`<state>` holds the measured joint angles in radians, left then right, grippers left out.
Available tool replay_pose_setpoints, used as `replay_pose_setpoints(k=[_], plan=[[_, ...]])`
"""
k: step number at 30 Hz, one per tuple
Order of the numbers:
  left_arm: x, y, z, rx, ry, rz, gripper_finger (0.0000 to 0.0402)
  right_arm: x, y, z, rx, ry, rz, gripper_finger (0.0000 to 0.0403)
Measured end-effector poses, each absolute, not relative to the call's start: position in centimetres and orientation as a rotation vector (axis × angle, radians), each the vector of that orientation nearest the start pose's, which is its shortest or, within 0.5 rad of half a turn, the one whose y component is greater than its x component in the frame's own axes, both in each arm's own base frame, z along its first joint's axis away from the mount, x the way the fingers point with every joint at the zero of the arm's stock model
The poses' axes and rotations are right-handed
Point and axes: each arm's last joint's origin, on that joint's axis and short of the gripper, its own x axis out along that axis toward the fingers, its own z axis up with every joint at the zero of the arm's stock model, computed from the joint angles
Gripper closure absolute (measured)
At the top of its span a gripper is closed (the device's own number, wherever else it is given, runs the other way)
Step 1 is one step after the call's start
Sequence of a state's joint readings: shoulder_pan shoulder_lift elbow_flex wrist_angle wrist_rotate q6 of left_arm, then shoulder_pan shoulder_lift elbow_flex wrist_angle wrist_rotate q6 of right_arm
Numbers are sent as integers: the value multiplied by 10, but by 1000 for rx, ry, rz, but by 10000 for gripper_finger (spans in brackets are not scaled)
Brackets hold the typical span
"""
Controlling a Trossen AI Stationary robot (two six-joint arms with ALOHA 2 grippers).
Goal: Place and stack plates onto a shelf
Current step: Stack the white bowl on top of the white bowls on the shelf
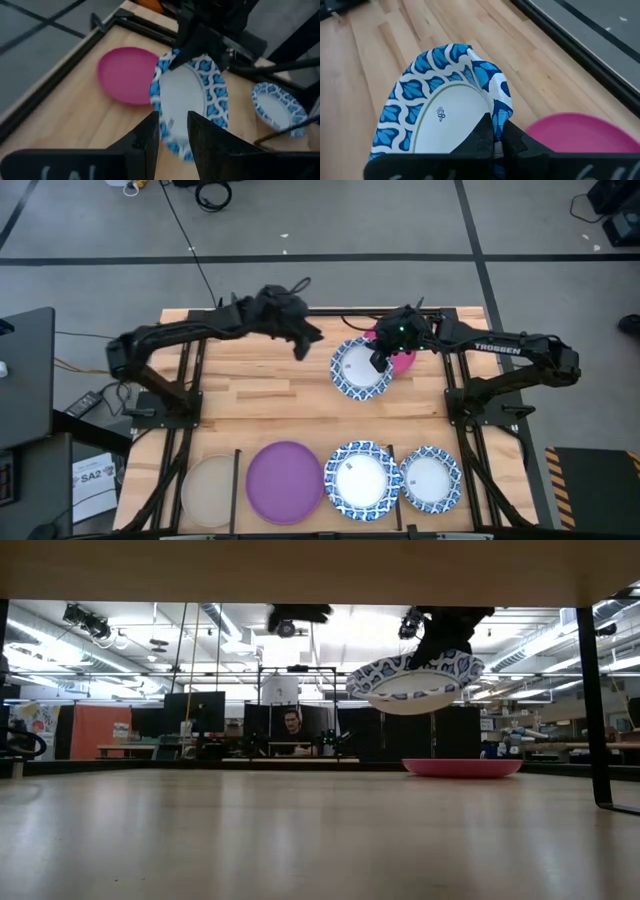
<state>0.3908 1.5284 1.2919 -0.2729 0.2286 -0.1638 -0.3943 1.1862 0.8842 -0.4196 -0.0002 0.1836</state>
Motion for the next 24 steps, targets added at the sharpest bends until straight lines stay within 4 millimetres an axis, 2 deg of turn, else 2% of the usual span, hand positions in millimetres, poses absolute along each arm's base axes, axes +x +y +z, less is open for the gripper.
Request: replay_pose_setpoints(k=[4, 8, 18, 24], plan=[[291, 112, 341, -247, 463, 233, 294, 229, -97, 282, 323, 635, -432, 395], [265, 96, 341, -234, 431, 216, 294, 233, -97, 307, 353, 559, -392, 395], [210, 65, 280, -219, 337, 173, 294, 234, -88, 365, 537, 443, -217, 396], [189, 57, 260, -248, 300, 173, 294, 241, -61, 375, 641, 443, -75, 395]])
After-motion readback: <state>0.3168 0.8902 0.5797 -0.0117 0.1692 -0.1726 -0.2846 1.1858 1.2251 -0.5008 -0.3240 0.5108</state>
